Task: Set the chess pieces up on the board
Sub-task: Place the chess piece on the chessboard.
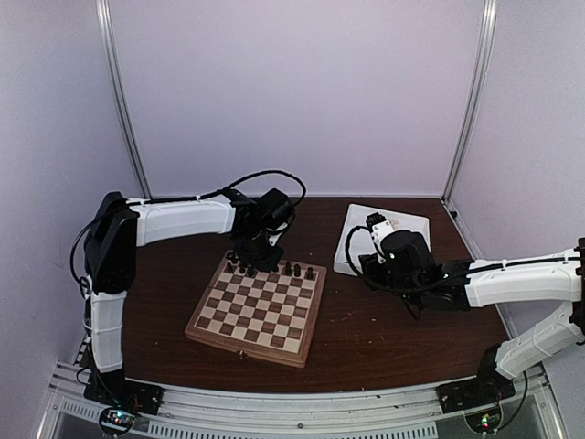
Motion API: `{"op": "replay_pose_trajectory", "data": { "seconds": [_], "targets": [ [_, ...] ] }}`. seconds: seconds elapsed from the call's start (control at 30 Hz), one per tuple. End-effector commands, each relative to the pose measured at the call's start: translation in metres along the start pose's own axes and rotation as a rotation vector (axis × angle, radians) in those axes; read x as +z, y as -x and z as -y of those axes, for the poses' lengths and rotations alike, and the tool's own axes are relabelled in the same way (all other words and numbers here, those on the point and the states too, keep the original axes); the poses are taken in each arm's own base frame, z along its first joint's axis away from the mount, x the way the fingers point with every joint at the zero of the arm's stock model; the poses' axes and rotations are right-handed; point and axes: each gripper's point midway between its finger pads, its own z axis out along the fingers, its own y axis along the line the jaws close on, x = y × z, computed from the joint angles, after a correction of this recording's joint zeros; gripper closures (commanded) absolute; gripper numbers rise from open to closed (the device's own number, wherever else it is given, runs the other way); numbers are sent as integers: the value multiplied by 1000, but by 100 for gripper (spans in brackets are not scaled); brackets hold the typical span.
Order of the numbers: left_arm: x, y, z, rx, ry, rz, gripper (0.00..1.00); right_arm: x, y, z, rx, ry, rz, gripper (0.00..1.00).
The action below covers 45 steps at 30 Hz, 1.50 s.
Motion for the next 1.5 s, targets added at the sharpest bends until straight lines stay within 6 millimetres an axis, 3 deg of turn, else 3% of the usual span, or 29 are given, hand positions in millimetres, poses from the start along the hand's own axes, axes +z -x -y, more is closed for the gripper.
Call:
{"op": "replay_pose_trajectory", "data": {
  "seconds": [0.0, 0.7, 0.97, 1.27, 1.47],
  "targets": [
    [10, -1, -1, -5, -3, -4, 94, -2, 6, 8, 6, -32, 13, 42],
    [25, -10, 0, -14, -7, -20, 91, -5, 5, 12, 13, -39, 12, 42],
    [25, -9, -1, -7, -5, -21, 78, -5, 4, 14, 15, -43, 12, 41],
    [9, -7, -5, -5, -4, -11, 69, -5, 5, 13, 15, -43, 13, 42],
    [-24, -1, -2, -26, -67, 41, 66, -4, 6, 11, 8, -35, 4, 41]
  ]
}}
